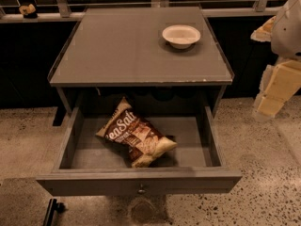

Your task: Pick brown chip bag from top drawer and place on counter

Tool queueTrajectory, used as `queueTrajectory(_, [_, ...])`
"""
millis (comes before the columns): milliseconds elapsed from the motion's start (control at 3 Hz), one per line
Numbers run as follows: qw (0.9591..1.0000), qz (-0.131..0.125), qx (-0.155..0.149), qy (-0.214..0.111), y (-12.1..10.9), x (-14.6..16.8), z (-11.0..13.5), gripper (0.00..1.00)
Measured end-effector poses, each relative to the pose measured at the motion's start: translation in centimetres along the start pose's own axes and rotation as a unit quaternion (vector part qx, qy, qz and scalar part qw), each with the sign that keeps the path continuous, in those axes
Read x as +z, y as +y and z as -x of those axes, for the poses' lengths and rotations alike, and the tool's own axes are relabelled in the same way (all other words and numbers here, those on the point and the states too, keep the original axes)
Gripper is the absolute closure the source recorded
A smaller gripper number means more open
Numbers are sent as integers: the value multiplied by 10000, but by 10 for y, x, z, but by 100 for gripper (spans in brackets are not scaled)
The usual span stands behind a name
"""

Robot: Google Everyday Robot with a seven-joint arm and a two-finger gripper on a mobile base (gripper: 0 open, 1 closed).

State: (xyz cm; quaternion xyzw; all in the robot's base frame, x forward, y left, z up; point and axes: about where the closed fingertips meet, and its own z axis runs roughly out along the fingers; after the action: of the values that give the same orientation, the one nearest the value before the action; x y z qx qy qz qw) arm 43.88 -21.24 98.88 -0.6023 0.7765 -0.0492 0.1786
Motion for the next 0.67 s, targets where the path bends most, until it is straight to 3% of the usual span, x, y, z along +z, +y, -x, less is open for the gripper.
queueTrajectory(333, [10000,2,2,0,0,0,0,0])
queueTrajectory(667, [9995,251,191,3,6,18,-6,0])
